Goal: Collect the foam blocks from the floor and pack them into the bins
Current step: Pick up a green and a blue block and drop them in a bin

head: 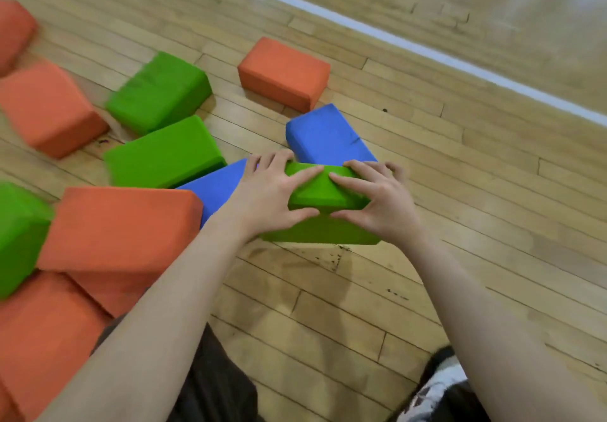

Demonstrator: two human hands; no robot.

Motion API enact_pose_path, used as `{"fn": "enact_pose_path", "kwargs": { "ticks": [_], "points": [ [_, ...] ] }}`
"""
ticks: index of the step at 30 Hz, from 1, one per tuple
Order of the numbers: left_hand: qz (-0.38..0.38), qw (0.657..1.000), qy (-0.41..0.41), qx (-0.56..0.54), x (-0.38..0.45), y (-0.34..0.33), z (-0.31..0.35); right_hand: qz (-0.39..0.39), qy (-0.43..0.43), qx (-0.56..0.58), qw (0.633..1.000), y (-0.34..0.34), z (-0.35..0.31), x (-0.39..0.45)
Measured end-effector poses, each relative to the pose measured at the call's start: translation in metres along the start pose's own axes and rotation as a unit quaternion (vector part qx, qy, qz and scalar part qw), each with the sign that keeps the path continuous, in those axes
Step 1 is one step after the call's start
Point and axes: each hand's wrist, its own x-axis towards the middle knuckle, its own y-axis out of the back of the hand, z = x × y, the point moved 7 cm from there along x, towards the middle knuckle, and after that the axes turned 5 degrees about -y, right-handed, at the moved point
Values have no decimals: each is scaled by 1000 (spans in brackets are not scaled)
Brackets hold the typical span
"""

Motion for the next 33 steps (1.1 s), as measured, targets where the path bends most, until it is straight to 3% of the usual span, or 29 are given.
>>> {"fn": "enact_pose_path", "kwargs": {
  "ticks": [6, 11, 16, 23, 29, 33],
  "points": [
    [117, 987, 103, -35, -16, 2, -34, 7, 85, -4, 996, -13, -19, 45],
    [215, 935, 277, -54, -8, -17, -57, 51, 83, -12, 995, -40, -4, 71],
    [202, 892, 405, -1, 6, -37, -56, 0, -91, 73, 993, -86, 55, 77],
    [139, 911, 375, 100, 7, -41, -49, -143, -209, -26, 967, -160, 97, 87],
    [154, 912, 376, 66, 9, -37, -51, -130, -225, -75, 963, -168, 95, 91],
    [179, 898, 400, 45, -1, -24, -47, -115, -218, -36, 969, -145, 95, 90]
  ]
}}
